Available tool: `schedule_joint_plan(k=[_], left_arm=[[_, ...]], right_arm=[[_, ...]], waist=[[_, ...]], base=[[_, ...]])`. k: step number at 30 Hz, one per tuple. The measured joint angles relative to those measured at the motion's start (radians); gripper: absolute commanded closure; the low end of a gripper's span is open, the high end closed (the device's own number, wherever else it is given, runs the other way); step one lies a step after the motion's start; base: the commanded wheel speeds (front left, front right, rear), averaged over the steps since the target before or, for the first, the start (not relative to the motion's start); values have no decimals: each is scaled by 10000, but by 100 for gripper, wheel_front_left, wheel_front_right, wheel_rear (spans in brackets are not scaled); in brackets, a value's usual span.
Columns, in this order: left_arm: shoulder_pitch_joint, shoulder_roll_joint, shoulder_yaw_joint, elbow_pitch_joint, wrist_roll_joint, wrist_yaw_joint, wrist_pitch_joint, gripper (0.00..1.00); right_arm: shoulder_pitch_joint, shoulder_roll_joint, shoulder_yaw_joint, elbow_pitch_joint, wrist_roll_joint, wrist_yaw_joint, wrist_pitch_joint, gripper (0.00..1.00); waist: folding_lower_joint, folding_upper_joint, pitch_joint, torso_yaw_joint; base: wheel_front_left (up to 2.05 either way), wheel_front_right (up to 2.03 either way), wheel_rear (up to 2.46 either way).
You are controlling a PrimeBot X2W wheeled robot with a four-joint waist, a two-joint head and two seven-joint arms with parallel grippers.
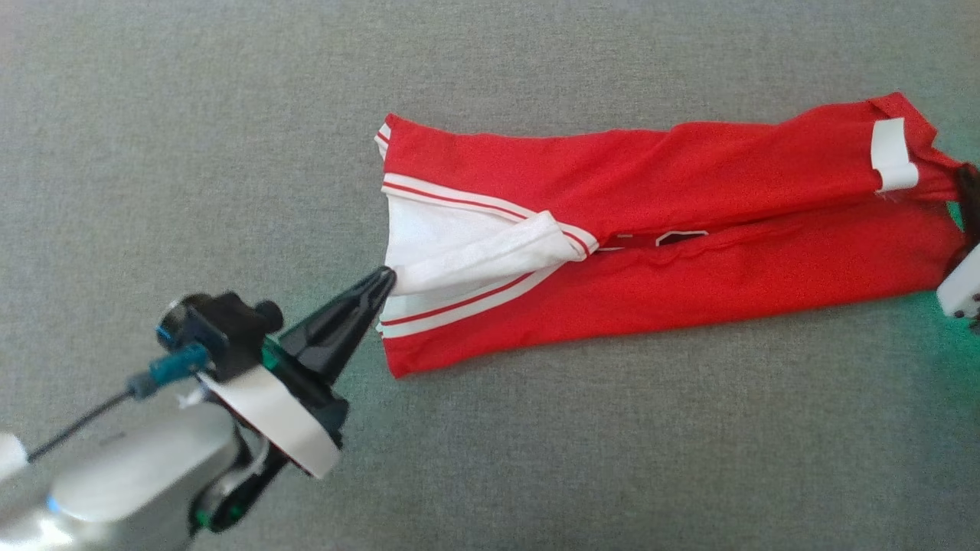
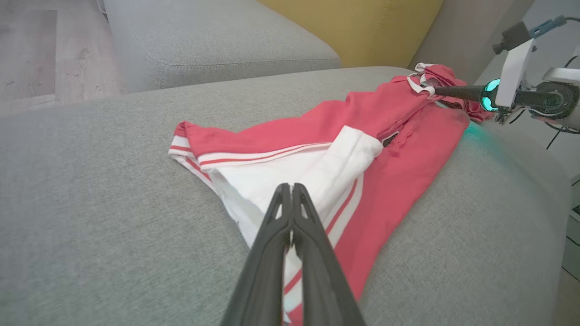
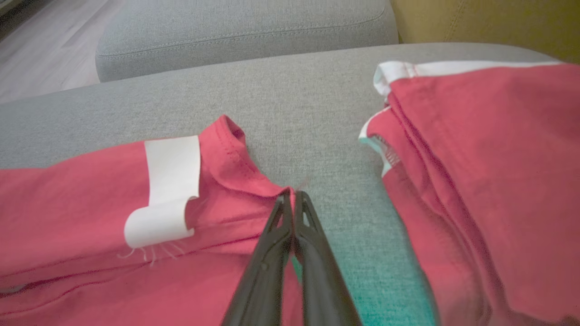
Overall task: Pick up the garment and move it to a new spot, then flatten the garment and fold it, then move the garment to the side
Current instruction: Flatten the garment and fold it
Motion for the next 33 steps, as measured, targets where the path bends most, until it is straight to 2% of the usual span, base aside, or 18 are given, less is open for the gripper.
schedule_joint_plan(k=[1, 2, 3, 4, 5, 10, 13, 17, 20, 23, 26, 33], left_arm=[[236, -140, 190, 13, 123, 81, 0, 100], [453, -311, 391, 56, 215, 150, 0, 100], [663, -485, 602, 117, 311, 192, 0, 78], [869, -677, 830, 190, 481, 303, 0, 36], [1096, -886, 1147, 247, 654, 449, 0, 0], [2463, -2151, 3101, 479, 1691, 976, -27, 0], [3601, -2989, 4615, 376, 2435, 1300, -27, 0], [5078, -4086, 6360, 23, 3779, 1557, -29, 0], [5928, -4932, 7403, -221, 4759, 1559, -31, 0], [6529, -5645, 8144, -403, 5509, 1425, -31, 0], [6963, -6140, 8544, -462, 6109, 965, -31, 0], [7323, -6638, 9248, -343, 6989, 188, -31, 0]], right_arm=[[79, 69, -33, -71, -46, 0, 54, 95], [154, 140, -71, -136, -67, 0, 90, 69], [225, 230, -134, -194, -113, 0, 94, 27], [278, 334, -261, -249, -123, 0, 77, 0], [340, 408, -408, -305, -132, 0, -25, 0], [957, 851, -1137, -851, -52, 0, -692, 0], [1619, 1124, -1281, -1369, 343, 0, -1120, 0], [2332, 1338, -1521, -1735, 430, 0, -1367, 0], [2469, 1348, -1778, -1599, 426, 0, -1413, 0], [2369, 1363, -2046, -1287, 378, 0, -1442, 0], [2141, 1365, -2359, -575, 75, 0, -1315, 0], [1133, 1342, -2915, 1252, -780, 0, -811, 0]], waist=[[1, 0, 10, 2], [1, 0, 12, 8], [1, 0, 9, 17], [1, 0, 3, 31], [1, 0, -13, 52], [1, 0, -240, 202], [0, 0, -433, 285], [-1, 0, -710, 436], [0, 0, -885, 658], [-1, 0, -1029, 930], [0, 0, -1130, 1220], [0, 0, -1224, 1681]], base=[[0, 0, 0], [0, 0, 0], [0, 0, 0], [0, 0, 0], [0, 0, 0], [0, 0, 0], [0, 0, 0], [0, 0, 0], [0, 0, 0], [0, 0, 0], [0, 0, 0], [0, 0, 0]])
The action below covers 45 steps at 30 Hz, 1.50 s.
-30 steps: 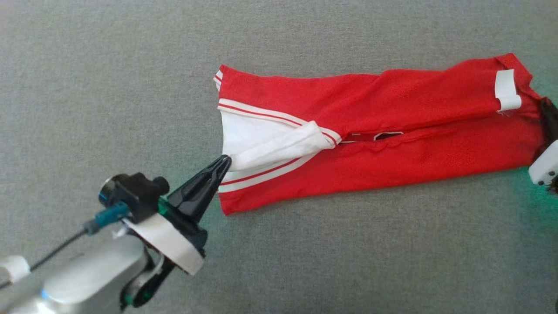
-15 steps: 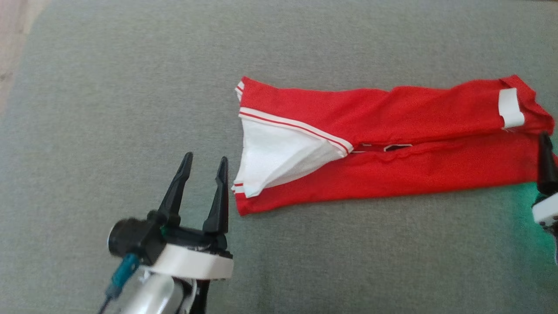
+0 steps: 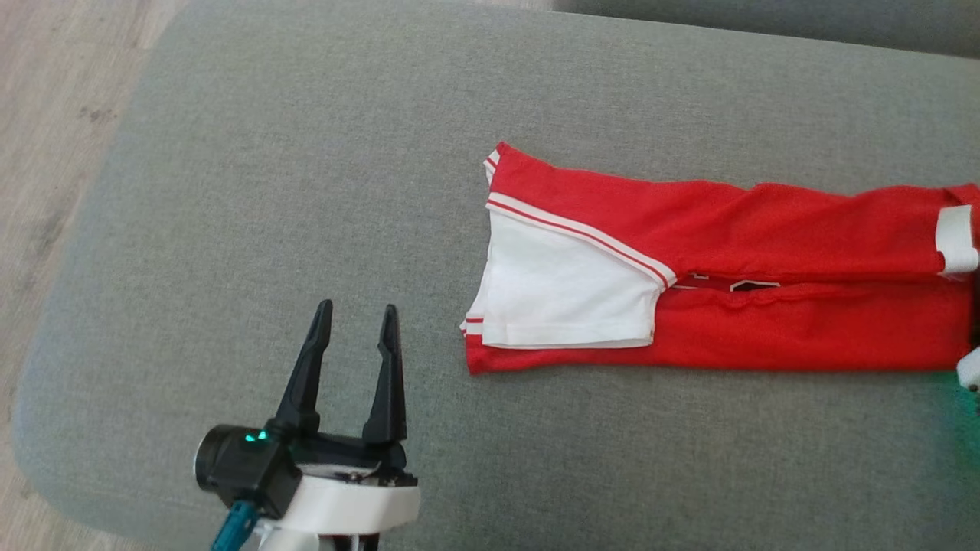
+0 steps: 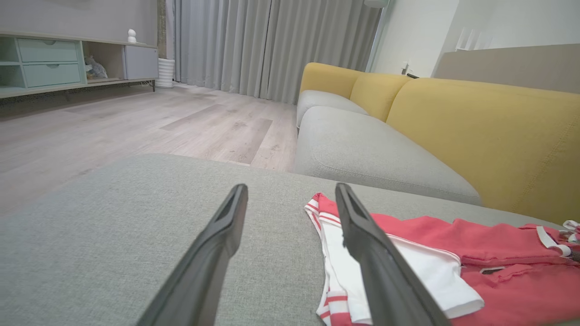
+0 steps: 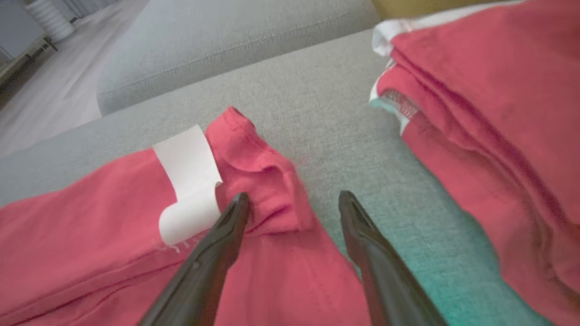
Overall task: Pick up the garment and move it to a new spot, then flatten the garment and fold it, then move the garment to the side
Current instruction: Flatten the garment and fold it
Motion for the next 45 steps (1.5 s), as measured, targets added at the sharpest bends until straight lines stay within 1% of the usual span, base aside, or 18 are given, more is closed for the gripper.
schedule_joint_plan(k=[2, 3, 4, 5, 6, 7, 13, 16, 19, 24, 27, 30, 34, 38, 41, 43, 45], left_arm=[[29, -71, 113, 54, 153, -184, 0, 0], [29, -117, 194, 63, 222, -257, 0, 0], [29, -144, 263, 65, 284, -330, 0, 0], [30, -165, 301, 71, 334, -349, 0, 0], [30, -165, 301, 71, 334, -349, 0, 0], [35, -182, 324, 71, 355, -407, 0, 0], [54, -282, 562, 102, 491, -587, 0, 0], [105, -284, 606, 113, 491, -679, 0, 0], [259, -290, 621, 132, 489, -683, 0, 0], [282, -290, 625, 151, 487, -683, 0, 0], [281, -290, 598, 176, 485, -731, 0, 0], [281, -290, 587, 217, 430, -757, 0, 0], [281, -290, 558, 322, 382, -757, 0, 0], [281, -290, 529, 407, 286, -757, 0, 0], [280, -290, 493, 426, 211, -757, 0, 0], [280, -290, 460, 445, 176, -757, 0, 0], [279, -290, 412, 493, 115, -757, 0, 0]], right_arm=[[-198, 0, -21, 497, -174, 0, 201, 2], [-232, 0, -25, 683, -238, 0, 293, 15], [-250, -2, -25, 759, -290, 0, 322, 50], [-311, -6, -4, 836, -290, 0, 407, 67], [-311, -6, -4, 836, -290, 0, 407, 89], [-391, -4, 69, 880, -272, 0, 522, 100], [-467, 35, 704, 713, 105, 0, 487, 100], [-321, 54, 819, 644, 297, 0, 234, 100], [-98, 15, 813, 474, 514, 0, 77, 100], [400, -391, 525, -303, 731, 0, 88, 100], [678, -370, 372, -1216, 1147, 0, 401, 100], [726, -29, 364, -2387, 1544, 0, 788, 100], [730, 627, 414, -4046, 2057, 0, 1436, 100], [728, 1536, 575, -5346, 2359, 0, 2104, 100], [719, 2197, 892, -5892, 2370, 0, 2476, 100], [708, 2445, 1168, -6059, 2364, 0, 2558, 100], [686, 2554, 1534, -6077, 2364, 0, 2554, 100]], waist=[[1, 0, 2, 14], [1, 0, 1, 15], [0, 0, -2, 11], [0, 0, -7, -2], [0, 0, -7, -2], [0, 0, -7, -29], [1, 0, -79, -330], [1, 0, -176, -558], [1, 0, -292, -812], [0, 0, -439, -1205], [0, 0, -488, -1344], [0, 0, -572, -1409], [0, 0, -685, -1396], [0, 0, -767, -1287], [0, 0, -810, -1156], [0, -1, -818, -1043], [0, 0, -825, -917]], base=[[0, 0, 0], [0, 0, 0], [0, 0, 0], [0, 0, 0], [0, 0, 0], [0, 0, 0], [0, 0, 0], [0, 0, 0], [0, 0, 0], [0, 0, 0], [0, 0, 0], [0, 0, 0], [0, 0, 0], [0, 0, 0], [0, 0, 0], [0, 0, 0], [0, 0, 0]])
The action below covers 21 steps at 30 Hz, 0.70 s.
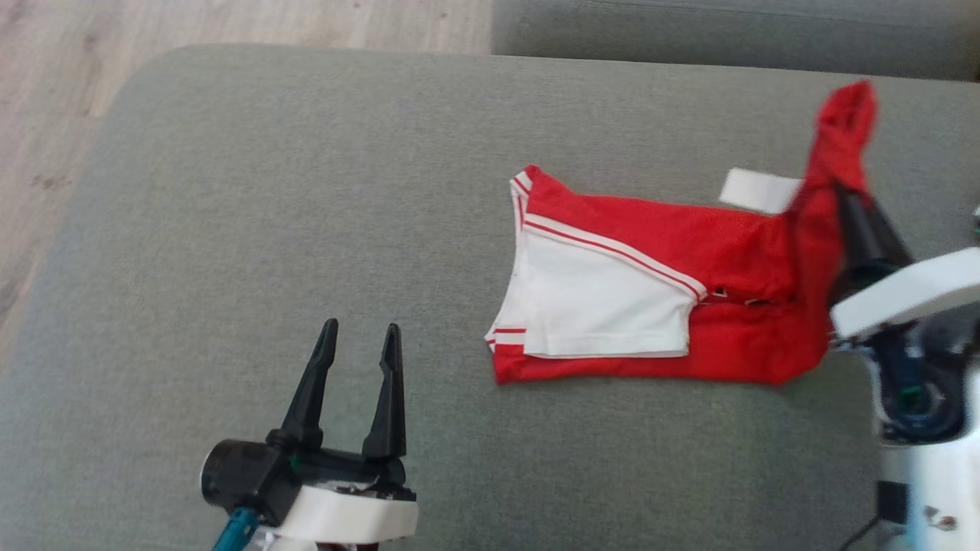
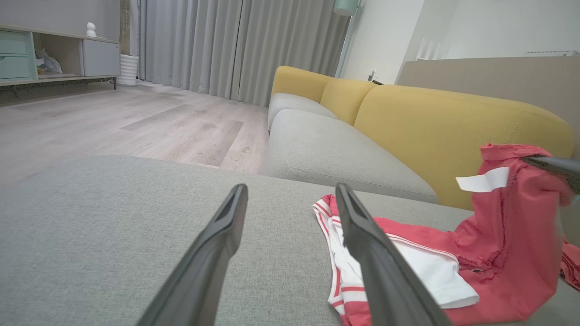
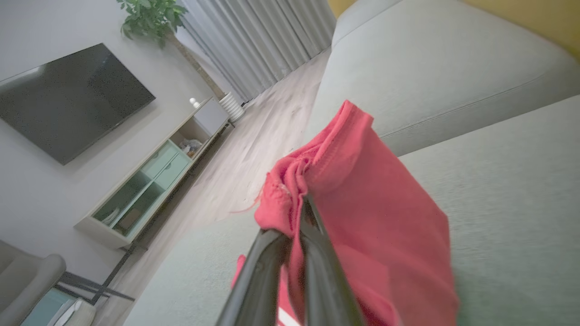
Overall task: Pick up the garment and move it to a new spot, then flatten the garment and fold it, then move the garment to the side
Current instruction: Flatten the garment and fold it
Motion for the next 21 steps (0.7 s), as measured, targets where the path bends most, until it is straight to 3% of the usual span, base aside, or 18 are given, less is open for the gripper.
schedule_joint_plan(k=[13, 21], left_arm=[[1, 0, -192, 253, -98, -12, 0, 0], [0, 0, -301, 349, -98, -94, 0, 0]], right_arm=[[-108, 54, 3785, 2401, 1933, 0, -2180, 100], [-1425, 27, 5866, 4535, 3244, 0, -3881, 100]], waist=[[0, 0, -97, 783], [1, 0, -82, 1146]], base=[[0, 0, 0], [0, 0, 0]])
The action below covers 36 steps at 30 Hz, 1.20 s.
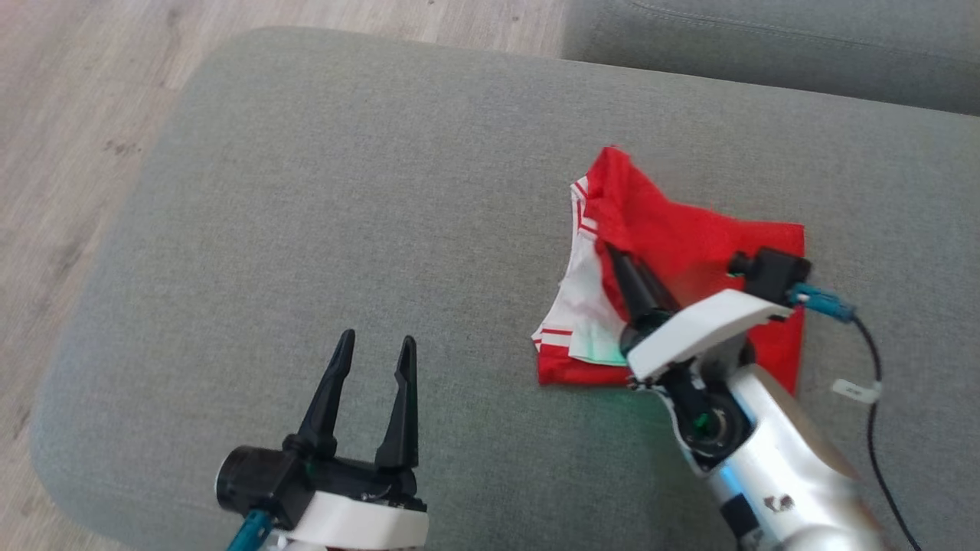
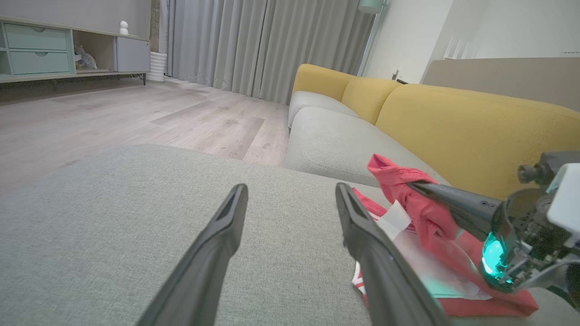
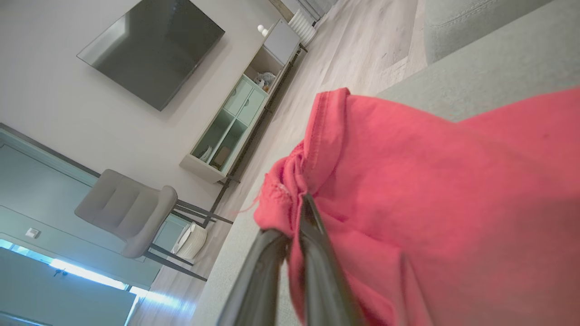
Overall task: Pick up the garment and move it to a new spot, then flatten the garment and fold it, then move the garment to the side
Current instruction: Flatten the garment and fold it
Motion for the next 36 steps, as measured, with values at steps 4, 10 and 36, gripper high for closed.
schedule_joint_plan(k=[4, 10, 36], left_arm=[[0, 0, -82, 19, 0, 0, 0, 0], [5, 0, -38, 23, 0, 4, 0, 0], [1752, 6, 1802, -58, 1104, 807, 2, 0]], right_arm=[[-486, 0, 788, 897, 426, 0, -481, 0], [-866, -40, 1672, 1342, 915, 0, -932, 0], [4764, -660, -3289, -3137, -7488, 0, -2428, 0]], waist=[[0, 0, -1, 80], [0, 0, -57, 15], [-2, 0, -1761, -1598]], base=[[0, 0, 0], [0, 0, 0], [0, 0, 0]])
